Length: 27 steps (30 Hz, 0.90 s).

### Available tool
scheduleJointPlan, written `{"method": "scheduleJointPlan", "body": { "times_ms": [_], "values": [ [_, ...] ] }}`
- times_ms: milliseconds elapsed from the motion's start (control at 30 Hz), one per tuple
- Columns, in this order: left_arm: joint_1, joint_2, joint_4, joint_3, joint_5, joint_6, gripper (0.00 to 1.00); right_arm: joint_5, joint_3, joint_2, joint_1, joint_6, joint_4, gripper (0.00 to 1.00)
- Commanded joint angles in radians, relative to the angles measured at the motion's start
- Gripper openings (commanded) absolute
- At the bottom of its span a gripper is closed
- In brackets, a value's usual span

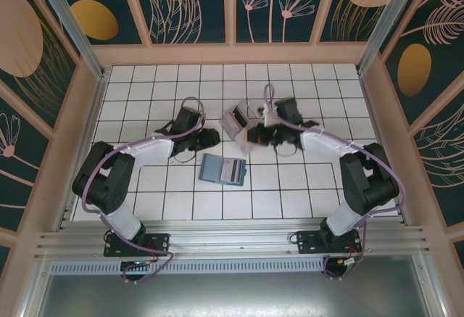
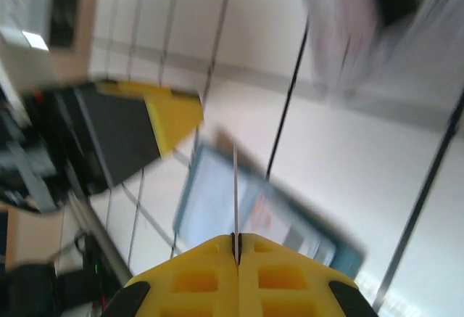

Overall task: Put the credit cards into the card holder
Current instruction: Insert the credit card into the card slot.

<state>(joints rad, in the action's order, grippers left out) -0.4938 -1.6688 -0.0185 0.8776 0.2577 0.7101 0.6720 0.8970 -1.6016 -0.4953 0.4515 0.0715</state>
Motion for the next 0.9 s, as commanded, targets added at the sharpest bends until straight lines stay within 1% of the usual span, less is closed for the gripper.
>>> {"method": "scheduleJointPlan", "body": {
  "times_ms": [0, 33, 133, 267, 400, 500, 600, 867],
  "values": [
    [-0.001, 0.070, -0.041, -0.104, -0.001, -0.007, 0.45, -0.043, -0.119, 0.055, -0.111, 0.185, -0.199, 0.04],
    [-0.002, 0.090, -0.041, -0.138, -0.007, -0.003, 0.44, -0.065, -0.154, 0.056, -0.139, 0.225, -0.245, 0.03],
    [-0.002, 0.135, -0.022, -0.231, -0.007, 0.023, 0.43, -0.138, -0.206, 0.038, -0.191, 0.302, -0.311, 0.03],
    [-0.002, 0.175, 0.045, -0.342, 0.023, 0.072, 0.39, -0.173, -0.232, 0.008, -0.207, 0.335, -0.356, 0.03],
    [-0.005, 0.197, 0.123, -0.427, 0.043, 0.126, 0.37, -0.166, -0.242, -0.023, -0.209, 0.342, -0.401, 0.03],
    [-0.015, 0.198, 0.158, -0.453, 0.049, 0.154, 0.31, -0.131, -0.233, -0.066, -0.208, 0.345, -0.433, 0.03],
    [-0.035, 0.197, 0.190, -0.469, 0.048, 0.180, 0.21, -0.104, -0.231, -0.111, -0.212, 0.359, -0.474, 0.03],
    [-0.095, 0.157, 0.215, -0.460, 0.046, 0.217, 0.15, -0.114, -0.209, -0.152, -0.211, 0.361, -0.480, 0.02]
  ]
}}
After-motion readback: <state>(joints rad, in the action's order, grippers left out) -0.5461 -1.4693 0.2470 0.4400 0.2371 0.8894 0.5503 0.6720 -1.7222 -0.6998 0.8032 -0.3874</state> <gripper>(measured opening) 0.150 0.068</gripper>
